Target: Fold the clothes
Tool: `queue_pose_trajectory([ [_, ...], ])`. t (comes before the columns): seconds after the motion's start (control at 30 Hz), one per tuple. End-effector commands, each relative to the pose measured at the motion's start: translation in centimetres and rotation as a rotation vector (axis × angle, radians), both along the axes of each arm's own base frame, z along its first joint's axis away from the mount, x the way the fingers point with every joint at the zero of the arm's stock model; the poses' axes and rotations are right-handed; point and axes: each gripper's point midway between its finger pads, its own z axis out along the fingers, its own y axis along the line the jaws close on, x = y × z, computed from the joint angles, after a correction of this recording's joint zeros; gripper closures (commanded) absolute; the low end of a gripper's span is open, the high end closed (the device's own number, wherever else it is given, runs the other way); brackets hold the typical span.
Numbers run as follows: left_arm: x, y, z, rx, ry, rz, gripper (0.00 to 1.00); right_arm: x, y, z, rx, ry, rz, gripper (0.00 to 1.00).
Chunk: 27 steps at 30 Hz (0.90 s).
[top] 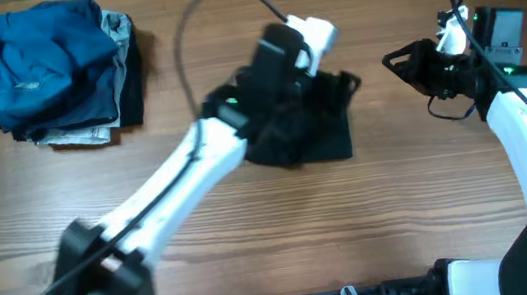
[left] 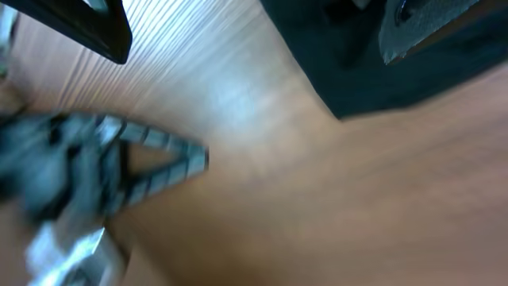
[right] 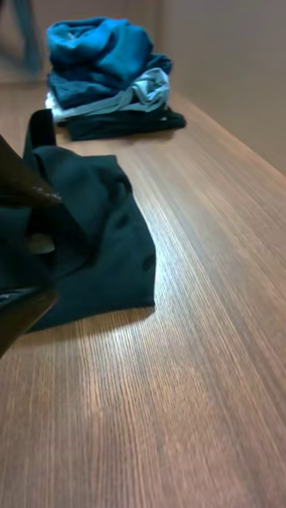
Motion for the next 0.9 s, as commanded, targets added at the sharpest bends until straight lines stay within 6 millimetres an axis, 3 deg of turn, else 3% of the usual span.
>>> queue_pose_trajectory([
  [0.0, 2.3, 7.3, 8.6, -0.187, -0.039, 0.222, 0.00, -0.3, 3.9, 0.3, -0.020, -0.054, 0.171, 0.69],
  [0.07, 3.2, 13.4, 10.8, -0.191, -0.061, 0.350, 0.00, -0.8, 7.7, -0.5, -0.081, -0.105, 0.336, 0.69],
  [0.1, 3.2, 14.6, 10.7, -0.180, -0.053, 0.375, 0.00, -1.0, 8.8, -0.9, -0.103, -0.121, 0.389, 0.69],
  [0.13, 3.3, 16.1, 10.3, -0.157, -0.039, 0.404, 0.00, -1.2, 9.7, -1.4, -0.121, -0.134, 0.437, 0.68],
  [0.17, 3.3, 18.6, 8.6, -0.116, 0.026, 0.462, 0.00, -1.5, 11.2, -3.3, -0.179, -0.136, 0.528, 0.62],
  [0.23, 3.0, 20.3, 6.9, -0.044, 0.063, 0.475, 0.00, -2.1, 12.5, -5.4, -0.200, -0.134, 0.633, 0.51],
  [0.43, 2.9, 20.9, 6.4, 0.009, 0.047, 0.472, 0.00, -3.3, 13.9, -9.5, -0.196, -0.142, 0.819, 0.48],
  [0.57, 3.0, 20.9, 6.3, 0.010, 0.049, 0.472, 0.00, -3.7, 14.8, -9.1, -0.160, -0.217, 0.900, 0.51],
  [0.67, 3.0, 20.9, 6.2, 0.010, 0.050, 0.472, 0.00, -3.6, 14.8, -9.1, -0.158, -0.217, 0.896, 0.67],
  [0.7, 3.0, 20.9, 6.2, 0.010, 0.050, 0.472, 0.00, -3.6, 14.8, -9.1, -0.145, -0.195, 0.875, 0.91],
  [0.73, 3.0, 20.9, 6.2, 0.010, 0.050, 0.472, 0.00, -3.6, 14.8, -9.1, -0.128, -0.166, 0.847, 0.96],
  [0.87, 3.0, 20.9, 6.2, 0.011, 0.050, 0.472, 0.00, -3.5, 14.8, -8.2, -0.060, -0.068, 0.730, 0.96],
])
